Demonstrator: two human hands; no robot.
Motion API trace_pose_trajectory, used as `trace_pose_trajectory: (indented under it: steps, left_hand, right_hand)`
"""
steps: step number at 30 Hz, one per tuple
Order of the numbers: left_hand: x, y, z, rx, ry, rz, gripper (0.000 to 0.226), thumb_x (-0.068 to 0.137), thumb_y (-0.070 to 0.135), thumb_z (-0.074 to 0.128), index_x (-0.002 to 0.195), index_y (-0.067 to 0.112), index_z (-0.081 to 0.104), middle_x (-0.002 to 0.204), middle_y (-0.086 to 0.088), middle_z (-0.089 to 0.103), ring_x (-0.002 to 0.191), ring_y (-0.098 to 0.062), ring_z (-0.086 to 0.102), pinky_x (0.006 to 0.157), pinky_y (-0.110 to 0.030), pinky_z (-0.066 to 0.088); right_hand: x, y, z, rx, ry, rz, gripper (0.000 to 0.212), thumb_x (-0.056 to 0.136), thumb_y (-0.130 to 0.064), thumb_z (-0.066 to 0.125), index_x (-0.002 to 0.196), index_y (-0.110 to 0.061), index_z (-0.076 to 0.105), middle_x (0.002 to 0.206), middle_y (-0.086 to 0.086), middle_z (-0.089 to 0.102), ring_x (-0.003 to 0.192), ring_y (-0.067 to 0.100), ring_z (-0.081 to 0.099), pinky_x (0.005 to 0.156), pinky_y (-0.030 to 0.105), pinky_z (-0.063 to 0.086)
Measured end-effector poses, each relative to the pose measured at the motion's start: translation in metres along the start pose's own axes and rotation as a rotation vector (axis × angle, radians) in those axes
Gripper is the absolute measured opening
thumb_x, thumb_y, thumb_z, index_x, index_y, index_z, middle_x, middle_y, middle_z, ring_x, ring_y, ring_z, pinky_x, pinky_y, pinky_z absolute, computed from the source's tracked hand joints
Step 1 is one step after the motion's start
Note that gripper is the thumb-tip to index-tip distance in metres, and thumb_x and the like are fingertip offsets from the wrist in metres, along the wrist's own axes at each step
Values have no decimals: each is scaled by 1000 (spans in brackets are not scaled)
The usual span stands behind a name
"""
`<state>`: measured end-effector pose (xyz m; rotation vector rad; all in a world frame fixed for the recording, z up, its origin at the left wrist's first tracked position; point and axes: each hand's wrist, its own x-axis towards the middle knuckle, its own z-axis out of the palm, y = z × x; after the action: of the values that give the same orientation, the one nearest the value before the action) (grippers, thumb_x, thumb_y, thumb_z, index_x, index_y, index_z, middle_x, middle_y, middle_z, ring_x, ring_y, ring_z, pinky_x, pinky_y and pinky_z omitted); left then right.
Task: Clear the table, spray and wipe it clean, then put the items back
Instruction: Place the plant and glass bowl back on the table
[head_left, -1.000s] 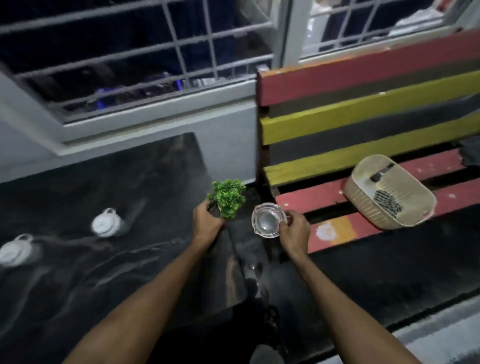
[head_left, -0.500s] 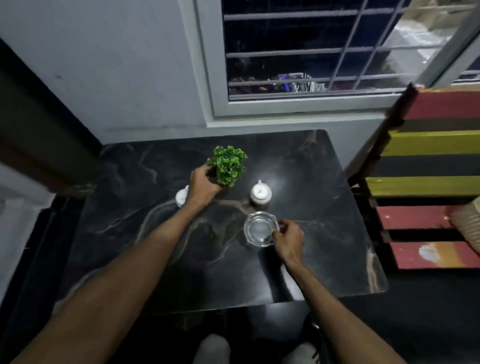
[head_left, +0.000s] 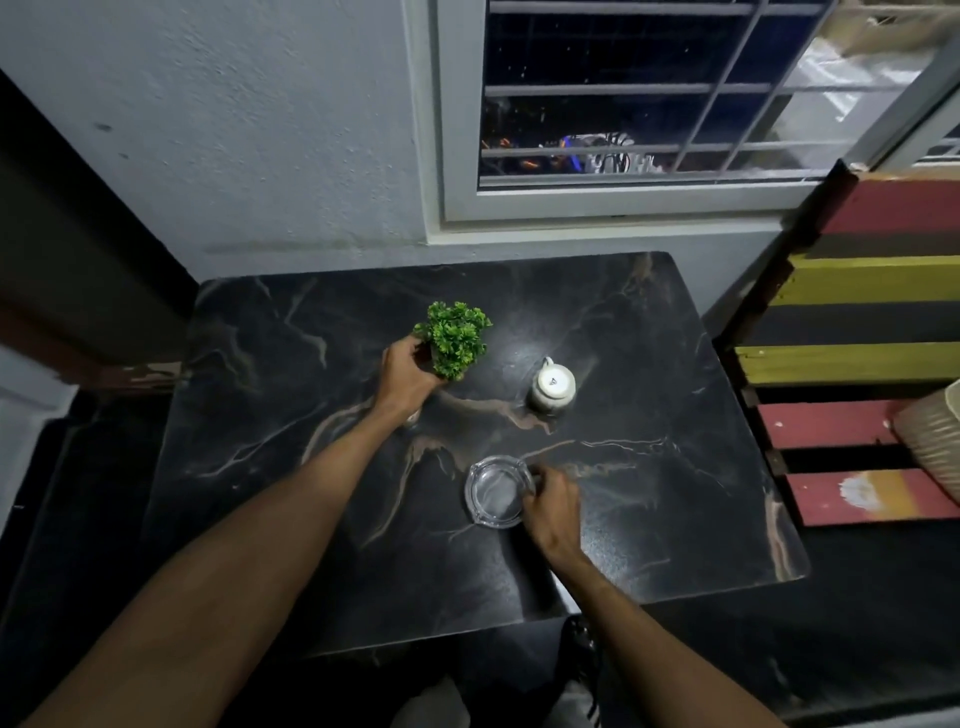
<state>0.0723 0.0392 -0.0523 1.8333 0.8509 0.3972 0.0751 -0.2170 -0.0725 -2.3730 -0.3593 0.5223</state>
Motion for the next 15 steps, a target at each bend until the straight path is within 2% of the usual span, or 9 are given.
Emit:
trace_pose_trajectory:
  steps: [6,9,11,12,15]
  left_hand:
    - [8,11,8,-52,8,15,57,61,3,96,112,2,71,108,-11,76,97,-19,71,87,-30,58]
    - [15,11,14,-44,20,9,57,60,5,97,111,6,72,106,-9,76,99,-22,72,90,-35,59]
    - [23,8,18,-35,26,-9,56,60,6,97,110,7,73,106,-9,77,100,-24,73,91,-40,60]
    - [28,7,20,-26,30,-28,55,60,6,97,110,7,73,106,-10,77,100,-24,73,91,-41,60]
    - [49,-1,30,-4,7,-68,57,56,12,97,108,8,74,106,-8,78,100,-23,74,90,-46,61]
  right_hand:
    - [1,4,-3,-63,-37,7,25,78,6,57,86,-14,68,78,-1,66,67,12,57,48,12,36]
    - [6,5,-8,-57,-92,2,23,77,0,63,84,-22,66,75,-8,66,67,10,61,49,10,37]
    - [10,8,-13,-82,-128,12,19,75,-17,71,91,-26,66,81,-11,67,72,7,61,54,11,39]
    - [14,10,-15,-108,-130,4,24,74,-26,74,96,-28,65,87,-12,66,77,7,61,59,13,40]
    - [25,11,-16,-266,-80,-101,37,77,-39,68,112,-30,58,111,-7,58,101,16,56,76,28,47]
